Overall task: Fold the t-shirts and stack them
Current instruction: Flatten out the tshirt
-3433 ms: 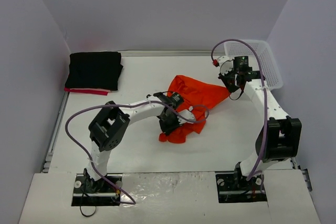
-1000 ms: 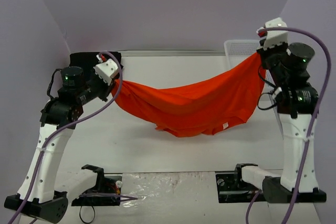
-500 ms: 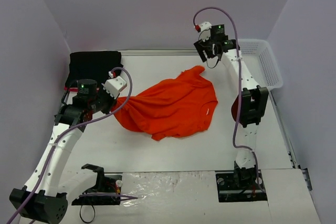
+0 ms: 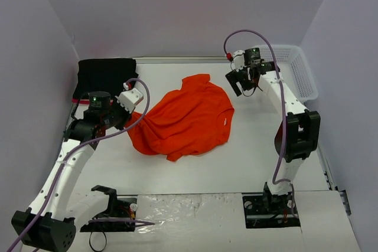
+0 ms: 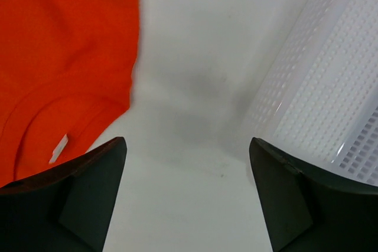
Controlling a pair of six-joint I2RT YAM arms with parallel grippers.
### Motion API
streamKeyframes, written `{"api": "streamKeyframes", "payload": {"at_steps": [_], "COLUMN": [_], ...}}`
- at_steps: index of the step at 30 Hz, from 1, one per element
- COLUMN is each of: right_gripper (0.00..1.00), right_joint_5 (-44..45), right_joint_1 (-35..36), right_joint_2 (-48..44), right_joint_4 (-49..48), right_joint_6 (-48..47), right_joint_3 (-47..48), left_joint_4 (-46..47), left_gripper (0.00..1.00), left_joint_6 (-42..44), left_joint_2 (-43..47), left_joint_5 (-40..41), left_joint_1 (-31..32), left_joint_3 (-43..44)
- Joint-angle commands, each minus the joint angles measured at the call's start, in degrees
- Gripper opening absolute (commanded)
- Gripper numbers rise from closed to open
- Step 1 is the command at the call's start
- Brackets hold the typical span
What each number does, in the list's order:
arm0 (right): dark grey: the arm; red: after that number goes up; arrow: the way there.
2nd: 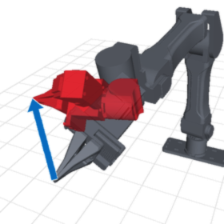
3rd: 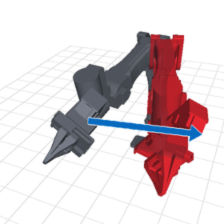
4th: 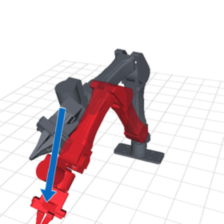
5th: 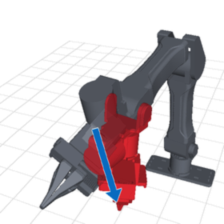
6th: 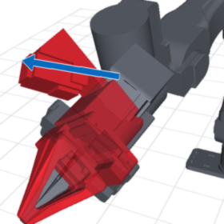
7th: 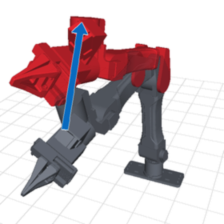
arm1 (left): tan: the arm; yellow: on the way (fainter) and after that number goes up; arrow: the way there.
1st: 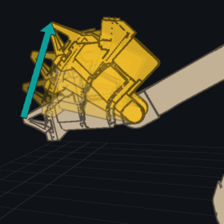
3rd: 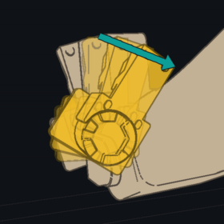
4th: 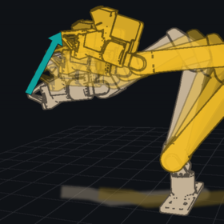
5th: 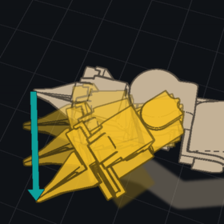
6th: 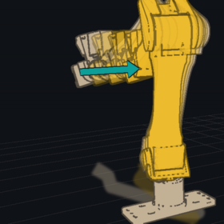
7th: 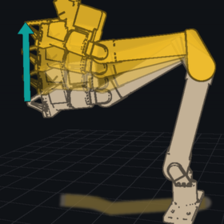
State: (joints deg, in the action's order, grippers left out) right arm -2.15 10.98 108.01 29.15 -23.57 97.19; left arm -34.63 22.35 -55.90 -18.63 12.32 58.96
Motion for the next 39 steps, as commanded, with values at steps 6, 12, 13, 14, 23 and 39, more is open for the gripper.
{"api": "streamKeyframes", "payload": {"at_steps": [6, 12, 13, 14, 23, 39], "right_gripper": [0.73, 0.72, 0.72, 0.71, 0.69, 0.70], "right_joint_5": [-9.18, -15.06, -15.60, -16.12, -24.47, -22.90], "right_joint_1": [0.44, 0.44, 0.53, 0.53, 0.44, -0.35], "right_joint_2": [-6.16, 5.43, 7.03, 8.43, 21.97, 32.70], "right_joint_4": [-0.05, 0.12, 0.12, 0.21, 2.76, 2.85], "right_joint_6": [0.11, 1.33, 1.77, 2.21, 4.15, 5.11], "right_joint_3": [-10.09, -0.45, 1.06, 2.55, 16.54, 27.26], "left_joint_4": [2.73, -2.10, -3.32, -6.03, -23.19, -15.48], "left_gripper": [0.02, 0.02, 0.03, 0.02, 0.03, 0.67], "left_joint_6": [0.06, 3.74, 5.76, 6.91, 22.47, 10.20], "left_joint_2": [0.00, 2.02, 2.54, 2.64, 2.29, 1.86], "left_joint_5": [-3.16, -8.68, -9.92, -11.06, -25.92, -17.32], "left_joint_1": [0.08, 0.08, 0.08, 0.08, 0.25, -0.01], "left_joint_3": [-0.86, -1.48, -1.48, -1.48, -2.18, -0.51]}}
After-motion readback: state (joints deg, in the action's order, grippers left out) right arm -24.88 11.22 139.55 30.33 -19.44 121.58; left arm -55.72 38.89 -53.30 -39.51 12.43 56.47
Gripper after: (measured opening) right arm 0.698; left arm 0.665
